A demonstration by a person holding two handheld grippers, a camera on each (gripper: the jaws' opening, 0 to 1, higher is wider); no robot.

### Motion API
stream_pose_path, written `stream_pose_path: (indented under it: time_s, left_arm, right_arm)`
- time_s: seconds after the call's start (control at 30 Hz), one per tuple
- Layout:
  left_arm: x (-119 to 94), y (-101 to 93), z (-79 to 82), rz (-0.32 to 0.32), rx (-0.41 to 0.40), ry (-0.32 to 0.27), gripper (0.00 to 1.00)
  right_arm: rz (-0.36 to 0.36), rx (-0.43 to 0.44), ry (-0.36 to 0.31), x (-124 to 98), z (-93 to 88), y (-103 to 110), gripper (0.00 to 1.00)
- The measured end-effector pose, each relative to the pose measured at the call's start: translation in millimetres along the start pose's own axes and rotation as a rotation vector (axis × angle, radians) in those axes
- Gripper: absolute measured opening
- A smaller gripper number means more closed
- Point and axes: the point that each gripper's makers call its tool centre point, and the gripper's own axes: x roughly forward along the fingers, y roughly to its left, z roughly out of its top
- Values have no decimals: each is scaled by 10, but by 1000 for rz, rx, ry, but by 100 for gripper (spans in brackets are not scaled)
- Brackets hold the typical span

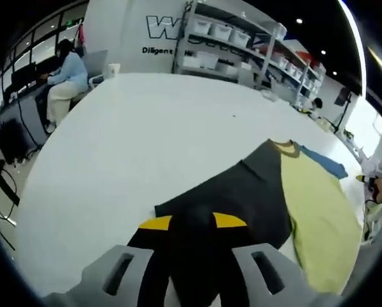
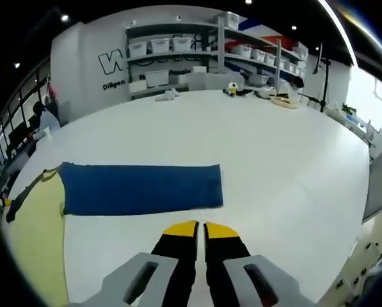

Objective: Fold the garment on the visible template until the final outline fits inside the template.

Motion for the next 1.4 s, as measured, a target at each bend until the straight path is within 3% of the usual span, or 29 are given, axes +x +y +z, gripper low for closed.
stream_pose_path:
  time_s: [0.1,0.23,0.43,0.63,0.8,0.87,1.0,1.1,1.2,1.4]
  left_arm:
    - [42,19,-47,14,21,25,19]
    - [8,53,-57,29,20,26,2]
    - [-118,23,78,10,6,-34,2]
    - [-386,123,191,27,-28,-98,2]
    - [-640,360,186,94,-82,-154,2]
    - [-734,505,168,126,-118,-177,2]
    - [-889,724,55,192,-191,-200,2]
    - [-985,854,-49,233,-190,-208,2]
    - [-1105,1039,-138,326,-164,-221,2]
    - [-1267,1219,-349,410,-249,-244,2]
  right_arm:
    - [2,-3,0,-12,-8,2,0]
    - [31,-39,-6,-23,10,97,0]
    - [120,-114,-28,9,82,377,9]
    - [282,-186,-52,13,150,850,17]
    - [424,-216,-69,-42,197,1295,23]
    - [461,-283,-77,-65,208,1463,27]
    - [564,-330,-80,-137,201,1843,32]
    - [632,-375,-97,-199,221,2087,34]
    - [690,-430,-88,-257,172,2297,38]
    - [748,-485,-94,-353,129,2531,44]
